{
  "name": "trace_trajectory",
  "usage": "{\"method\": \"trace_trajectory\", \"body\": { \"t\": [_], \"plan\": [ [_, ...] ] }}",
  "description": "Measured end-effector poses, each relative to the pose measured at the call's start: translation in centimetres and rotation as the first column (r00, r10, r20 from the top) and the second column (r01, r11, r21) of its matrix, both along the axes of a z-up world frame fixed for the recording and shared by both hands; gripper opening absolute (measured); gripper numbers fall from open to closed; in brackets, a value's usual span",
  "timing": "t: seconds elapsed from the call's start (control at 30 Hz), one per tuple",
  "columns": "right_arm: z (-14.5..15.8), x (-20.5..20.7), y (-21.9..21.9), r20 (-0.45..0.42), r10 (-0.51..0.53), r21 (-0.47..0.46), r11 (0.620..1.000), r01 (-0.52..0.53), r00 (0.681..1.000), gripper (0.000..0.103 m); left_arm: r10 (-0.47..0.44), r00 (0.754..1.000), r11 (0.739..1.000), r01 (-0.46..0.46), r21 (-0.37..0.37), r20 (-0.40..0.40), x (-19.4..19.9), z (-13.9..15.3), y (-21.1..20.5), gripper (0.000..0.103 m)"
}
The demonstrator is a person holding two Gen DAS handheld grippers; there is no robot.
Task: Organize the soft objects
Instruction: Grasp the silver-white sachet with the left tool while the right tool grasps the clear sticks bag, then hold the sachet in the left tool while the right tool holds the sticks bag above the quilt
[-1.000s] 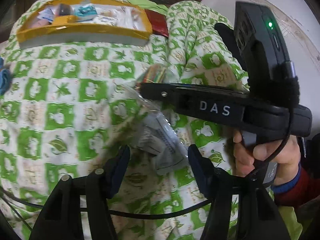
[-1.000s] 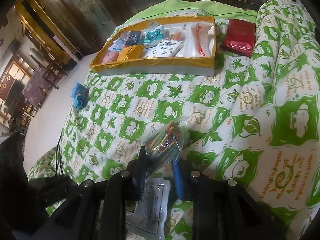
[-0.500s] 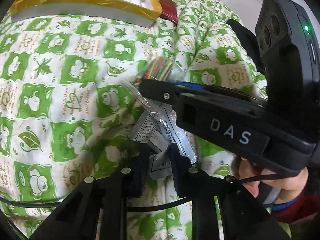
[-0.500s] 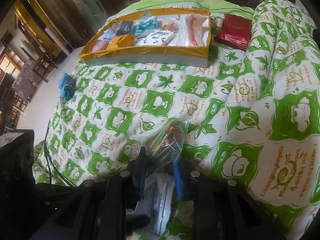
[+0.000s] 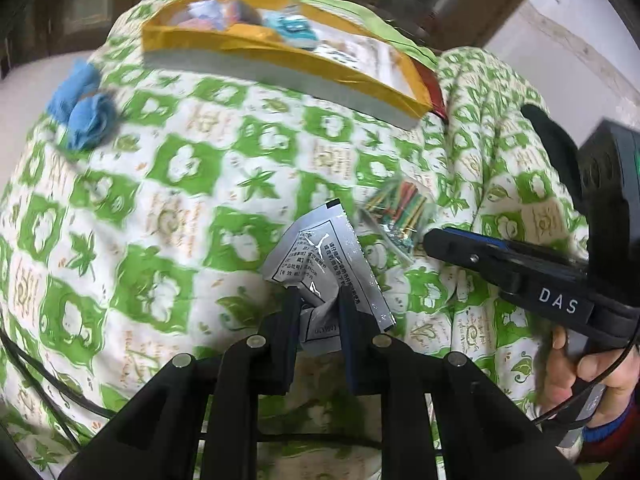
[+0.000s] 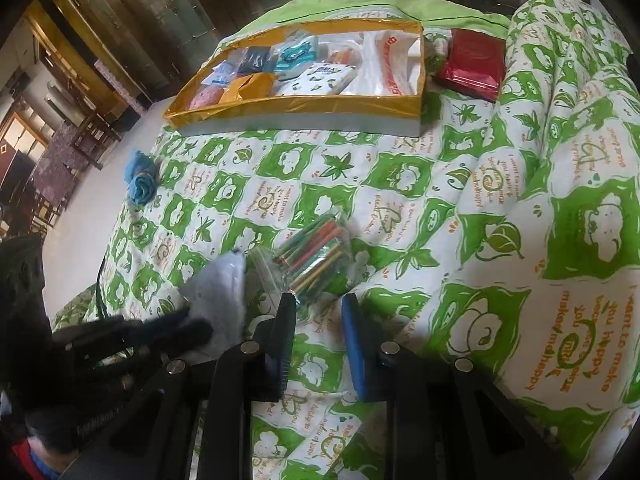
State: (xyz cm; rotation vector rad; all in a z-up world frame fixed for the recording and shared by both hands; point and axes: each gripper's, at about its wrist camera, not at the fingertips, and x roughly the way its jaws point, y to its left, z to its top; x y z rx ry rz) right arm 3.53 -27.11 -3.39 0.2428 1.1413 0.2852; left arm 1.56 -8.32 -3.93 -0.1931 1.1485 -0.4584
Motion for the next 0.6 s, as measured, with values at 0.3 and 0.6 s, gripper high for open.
{"method": "trace_trajectory", "body": {
  "t": [0.3, 0.6],
  "plan": [
    [0.1, 0.2, 0.7, 0.011, 0.023, 0.002, 1.000, -0.023, 1.000, 0.025, -0.012, 1.000, 1.000, 0.012, 0.016, -0.003, 0.0, -0.3, -0.7, 0.040],
    [0.2, 0.6, 0.7, 0.016, 0.009, 0.003, 1.000, -0.010, 1.000, 0.028, -0.025, 1.000, 0.997, 0.025, 0.077, 0.008, 0.4, -0.6, -2.2, 0.045]
  ]
}}
